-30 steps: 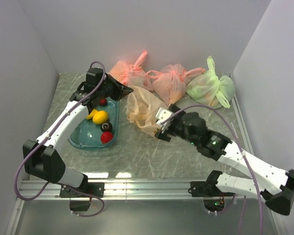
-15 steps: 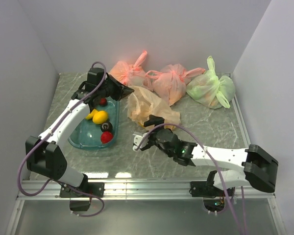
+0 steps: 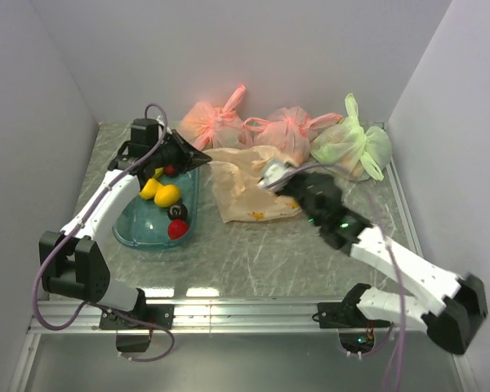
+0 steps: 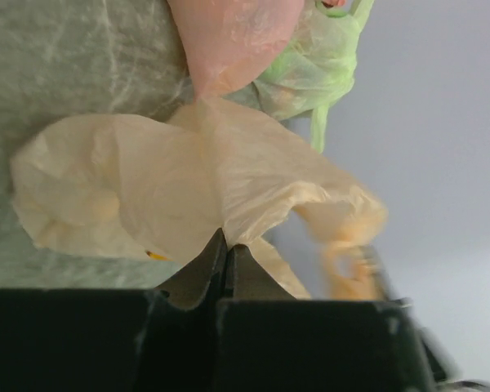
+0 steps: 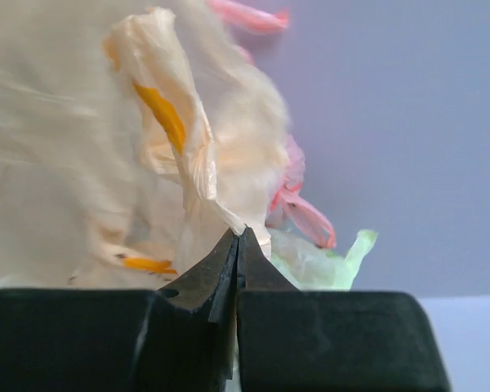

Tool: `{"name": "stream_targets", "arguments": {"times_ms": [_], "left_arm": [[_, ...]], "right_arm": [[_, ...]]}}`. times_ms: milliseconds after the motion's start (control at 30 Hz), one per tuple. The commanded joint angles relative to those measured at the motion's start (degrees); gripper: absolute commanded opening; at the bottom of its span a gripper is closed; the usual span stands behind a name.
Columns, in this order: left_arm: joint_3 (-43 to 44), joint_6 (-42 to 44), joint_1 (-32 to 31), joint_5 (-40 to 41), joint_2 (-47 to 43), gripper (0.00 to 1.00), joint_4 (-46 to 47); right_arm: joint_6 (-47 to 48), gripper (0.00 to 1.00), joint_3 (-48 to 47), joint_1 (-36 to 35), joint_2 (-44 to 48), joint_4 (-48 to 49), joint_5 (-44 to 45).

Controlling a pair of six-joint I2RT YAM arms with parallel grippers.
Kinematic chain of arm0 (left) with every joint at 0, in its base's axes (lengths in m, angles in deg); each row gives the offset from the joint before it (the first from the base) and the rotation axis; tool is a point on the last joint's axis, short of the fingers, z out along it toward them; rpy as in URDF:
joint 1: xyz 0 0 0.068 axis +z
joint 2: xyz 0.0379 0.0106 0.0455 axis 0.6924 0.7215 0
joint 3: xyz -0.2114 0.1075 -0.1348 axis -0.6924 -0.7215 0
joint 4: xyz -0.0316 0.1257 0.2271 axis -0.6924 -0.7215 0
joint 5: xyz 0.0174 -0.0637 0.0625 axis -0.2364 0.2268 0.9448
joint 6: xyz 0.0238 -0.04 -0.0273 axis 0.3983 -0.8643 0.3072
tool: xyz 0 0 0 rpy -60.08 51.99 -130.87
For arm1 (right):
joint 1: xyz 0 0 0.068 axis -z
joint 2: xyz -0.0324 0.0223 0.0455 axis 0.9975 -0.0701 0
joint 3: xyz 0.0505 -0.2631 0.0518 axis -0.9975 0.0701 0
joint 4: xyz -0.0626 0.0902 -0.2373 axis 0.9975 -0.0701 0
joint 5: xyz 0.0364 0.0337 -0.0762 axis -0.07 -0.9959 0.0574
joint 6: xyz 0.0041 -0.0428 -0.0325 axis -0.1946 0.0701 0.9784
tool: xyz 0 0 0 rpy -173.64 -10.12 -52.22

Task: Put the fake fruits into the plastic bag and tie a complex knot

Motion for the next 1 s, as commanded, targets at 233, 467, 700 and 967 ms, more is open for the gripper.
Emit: {"name": "stream_targets", "arguments": {"times_ms": [233, 467, 700, 967], "left_arm": [[-2.5, 34.8, 6.3, -7.7, -3.2, 0.00, 0.8], [0.6, 54.4, 6.1, -18.3, 0.1, 0.08, -7.7], [8.7, 68.0, 5.6, -22.6, -4.7, 0.67, -9.1], [13.3, 95.0, -16.5, -11.9, -9.2, 0.89, -21.9]], "right_arm": [[-28.2, 0.00, -8.3, 28.4, 13.0, -24.1, -30.9], [-41.4, 0.00, -19.1, 38.5, 2.2, -32.8, -48.2], [-47.9, 0.00, -22.9, 38.6, -3.2, -36.4, -60.1], [-55.6, 0.00, -24.4, 38.5, -5.6, -36.7, -59.2]]}}
